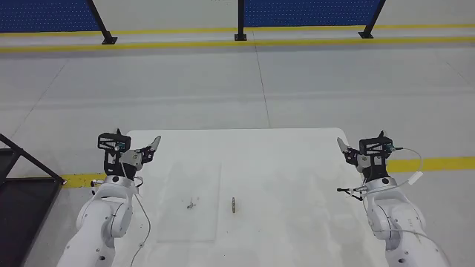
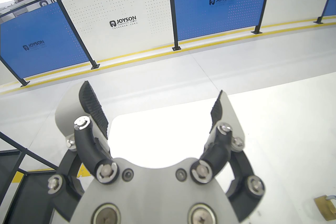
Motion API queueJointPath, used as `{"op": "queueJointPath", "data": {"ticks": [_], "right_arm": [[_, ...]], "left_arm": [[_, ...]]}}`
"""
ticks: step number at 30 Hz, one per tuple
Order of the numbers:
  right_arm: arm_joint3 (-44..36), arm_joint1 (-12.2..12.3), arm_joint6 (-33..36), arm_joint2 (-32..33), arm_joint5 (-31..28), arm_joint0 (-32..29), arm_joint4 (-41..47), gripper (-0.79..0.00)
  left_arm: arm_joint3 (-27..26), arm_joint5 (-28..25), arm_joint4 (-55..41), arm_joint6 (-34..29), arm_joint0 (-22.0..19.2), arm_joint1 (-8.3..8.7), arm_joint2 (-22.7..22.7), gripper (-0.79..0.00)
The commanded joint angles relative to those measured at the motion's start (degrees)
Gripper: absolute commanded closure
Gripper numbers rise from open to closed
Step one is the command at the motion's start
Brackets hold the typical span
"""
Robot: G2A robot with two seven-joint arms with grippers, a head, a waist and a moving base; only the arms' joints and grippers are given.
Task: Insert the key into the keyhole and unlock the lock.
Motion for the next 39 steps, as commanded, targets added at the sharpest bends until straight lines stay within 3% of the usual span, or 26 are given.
{"op": "queueJointPath", "data": {"ticks": [1,10,15,21,25,32,39], "right_arm": [[0.0,0.0,0.0,0.0,0.0,0.0,0.0,-0.784],[0.0,0.0,0.0,0.0,0.0,0.0,0.0,-0.785],[0.0,0.0,0.0,0.0,0.0,0.0,0.0,-0.785],[0.0,0.0,0.0,0.0,0.0,0.0,0.0,-0.785],[0.0,0.0,0.0,0.0,0.0,0.0,0.0,-0.785],[0.0,0.0,0.0,0.0,0.0,0.0,0.0,-0.785],[0.0,0.0,0.0,0.0,0.0,0.0,0.0,-0.785]], "left_arm": [[0.0,0.0,0.0,0.0,0.0,0.0,0.0,-0.784],[-0.38,-0.43,1.28,-0.04,0.14,0.05,0.2,-0.785],[-5.88,-2.7,4.84,-3.64,4.45,0.09,1.88,-0.785],[-13.72,-7.62,5.43,-14.92,12.11,0.23,4.01,-0.785],[-16.14,-9.7,5.37,-22.89,14.57,0.31,5.44,-0.785],[-13.31,-5.67,5.98,-34.19,13.29,-0.31,11.71,-0.785],[-6.33,-0.77,9.41,-38.06,8.77,-1.2,17.95,-0.785]]}}
